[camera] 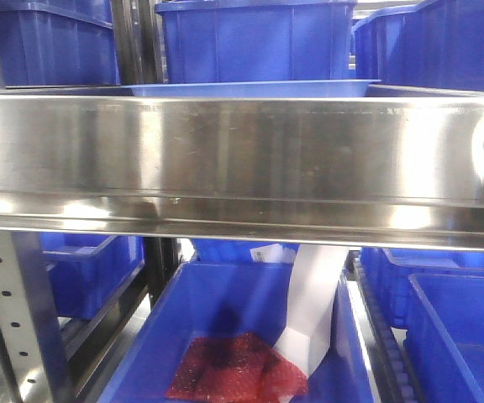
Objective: Grab blue tray and place on right shelf
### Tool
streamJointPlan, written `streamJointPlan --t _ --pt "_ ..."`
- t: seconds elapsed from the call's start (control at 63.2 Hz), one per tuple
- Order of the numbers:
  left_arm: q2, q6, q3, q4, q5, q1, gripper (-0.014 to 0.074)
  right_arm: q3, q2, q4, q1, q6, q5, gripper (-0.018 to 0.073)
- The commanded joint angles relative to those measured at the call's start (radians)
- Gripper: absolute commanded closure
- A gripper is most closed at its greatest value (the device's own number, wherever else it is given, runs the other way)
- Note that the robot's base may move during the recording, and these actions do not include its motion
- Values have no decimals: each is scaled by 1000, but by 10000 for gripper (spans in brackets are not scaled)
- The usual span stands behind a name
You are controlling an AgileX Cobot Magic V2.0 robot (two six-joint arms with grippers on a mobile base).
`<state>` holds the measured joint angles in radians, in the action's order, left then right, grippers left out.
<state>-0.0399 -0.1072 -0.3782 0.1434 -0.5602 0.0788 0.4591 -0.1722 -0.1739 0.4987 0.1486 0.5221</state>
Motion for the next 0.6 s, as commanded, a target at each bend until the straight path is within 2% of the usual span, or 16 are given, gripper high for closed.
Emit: streamJointPlan --t 0.0,0.142,0.38,0.411,0.585 --pt "55 -5 66 24 129 -67 645 26 -10 -22 2 -5 -89 535" --pt "63 -5 218 26 284 -123 645 26 -10 -22 2 -5 -87 535" --pt "63 -3 442 38 639 -123 645 26 -10 -22 2 -5 -88 535" --pt "63 -3 435 38 606 -123 645 26 -10 -22 2 -5 -88 535" --pt "63 -3 437 38 618 -123 645 26 -10 -22 2 -5 -88 535"
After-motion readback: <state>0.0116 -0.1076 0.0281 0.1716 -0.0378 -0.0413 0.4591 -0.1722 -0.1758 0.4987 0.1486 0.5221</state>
